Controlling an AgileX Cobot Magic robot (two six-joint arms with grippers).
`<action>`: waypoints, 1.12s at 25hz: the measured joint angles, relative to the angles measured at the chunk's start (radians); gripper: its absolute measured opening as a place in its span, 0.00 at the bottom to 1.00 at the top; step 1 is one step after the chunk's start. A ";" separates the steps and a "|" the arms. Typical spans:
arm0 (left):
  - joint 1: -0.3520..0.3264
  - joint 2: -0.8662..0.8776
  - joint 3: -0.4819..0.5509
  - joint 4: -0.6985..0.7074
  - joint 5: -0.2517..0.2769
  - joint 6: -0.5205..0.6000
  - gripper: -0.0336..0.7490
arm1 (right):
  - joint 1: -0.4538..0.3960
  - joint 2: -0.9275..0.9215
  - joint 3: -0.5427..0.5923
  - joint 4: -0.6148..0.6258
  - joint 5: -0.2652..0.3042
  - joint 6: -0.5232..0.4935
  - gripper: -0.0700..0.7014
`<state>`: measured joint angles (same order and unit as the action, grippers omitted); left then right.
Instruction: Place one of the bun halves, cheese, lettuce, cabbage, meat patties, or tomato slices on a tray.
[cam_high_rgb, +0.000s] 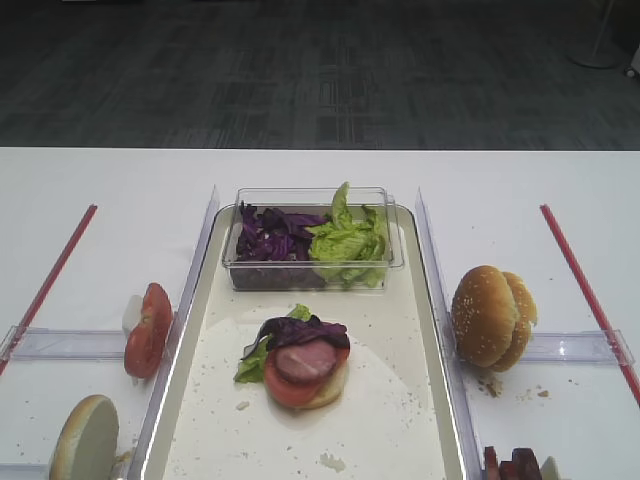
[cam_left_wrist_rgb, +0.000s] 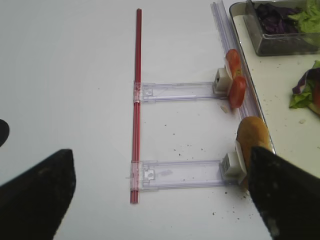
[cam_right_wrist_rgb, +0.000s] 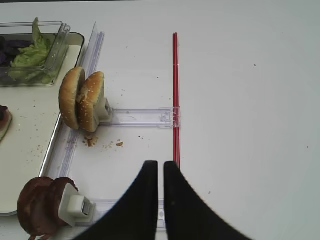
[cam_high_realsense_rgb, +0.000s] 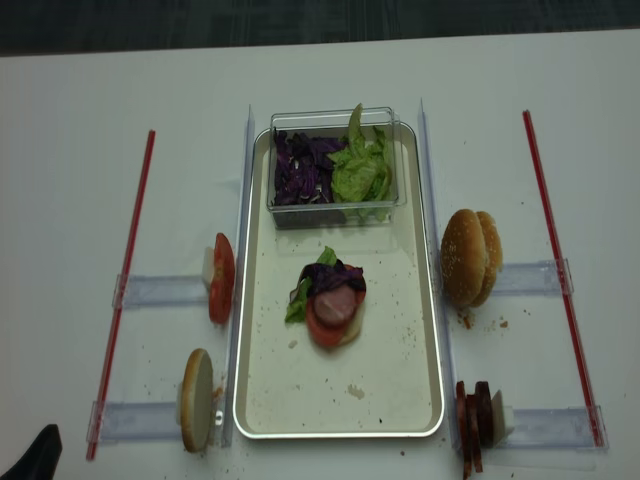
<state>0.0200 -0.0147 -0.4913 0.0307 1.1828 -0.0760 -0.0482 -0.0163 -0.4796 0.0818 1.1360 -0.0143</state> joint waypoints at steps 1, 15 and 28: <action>0.000 0.000 0.000 0.000 0.000 0.000 0.86 | 0.000 0.000 0.000 0.000 0.000 0.000 0.18; 0.000 0.000 0.000 0.000 0.000 -0.002 0.86 | 0.000 0.000 0.000 0.000 0.000 0.000 0.18; 0.000 0.000 0.000 0.000 0.000 -0.002 0.86 | 0.000 0.000 0.000 0.000 0.000 0.000 0.18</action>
<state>0.0200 -0.0147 -0.4913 0.0307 1.1828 -0.0780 -0.0482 -0.0163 -0.4796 0.0818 1.1360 -0.0143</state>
